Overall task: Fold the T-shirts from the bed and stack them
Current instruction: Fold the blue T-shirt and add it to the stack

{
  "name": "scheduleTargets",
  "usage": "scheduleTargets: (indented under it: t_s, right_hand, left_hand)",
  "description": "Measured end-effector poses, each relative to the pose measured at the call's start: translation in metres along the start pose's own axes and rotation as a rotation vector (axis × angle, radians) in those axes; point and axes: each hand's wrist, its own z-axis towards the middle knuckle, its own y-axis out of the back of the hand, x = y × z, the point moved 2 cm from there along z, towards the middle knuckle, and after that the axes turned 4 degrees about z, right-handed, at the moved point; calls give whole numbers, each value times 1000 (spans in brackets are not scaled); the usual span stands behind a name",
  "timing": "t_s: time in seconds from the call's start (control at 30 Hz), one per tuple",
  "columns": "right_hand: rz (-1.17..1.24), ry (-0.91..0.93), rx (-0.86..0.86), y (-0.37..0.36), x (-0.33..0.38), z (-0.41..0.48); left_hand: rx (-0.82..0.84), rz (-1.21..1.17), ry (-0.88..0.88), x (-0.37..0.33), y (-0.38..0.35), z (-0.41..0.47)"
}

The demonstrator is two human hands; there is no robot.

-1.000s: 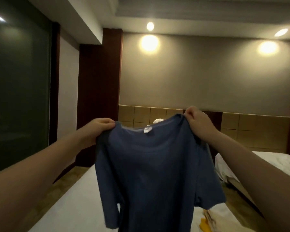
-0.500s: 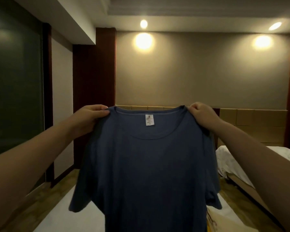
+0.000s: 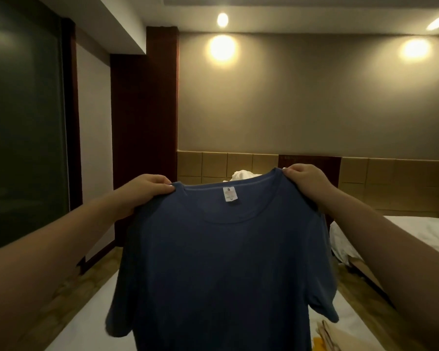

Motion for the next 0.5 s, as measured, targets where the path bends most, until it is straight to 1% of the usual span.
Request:
scheduleTargets:
  t_s: [0.03, 0.1, 0.17, 0.23, 0.27, 0.3, 0.4, 0.5]
  right_hand:
    - [60, -38, -4, -6, -4, 2]
    - [277, -154, -14, -17, -7, 0]
    - [524, -294, -12, -27, -4, -12]
    - [752, -393, -4, -42, 3, -33]
    - [847, -423, -4, -51, 6, -46]
    - [914, -430, -4, -62, 8, -60]
    - [965, -394, 11, -103, 10, -111]
    - [878, -390, -96, -132, 9, -155]
  left_hand:
    - [-38, -10, 11, 2, -4, 4]
    - [-123, -90, 52, 7, -14, 7]
    - [-206, -256, 152, 7, -29, -1]
    - [-246, -488, 228, 0, -51, -20]
    - [-263, -577, 231, -3, -63, -30]
    - [-274, -618, 208, -5, -76, -41]
    - [-335, -576, 114, -4, -121, -77]
    - [-421, -567, 97, 6, -152, -105]
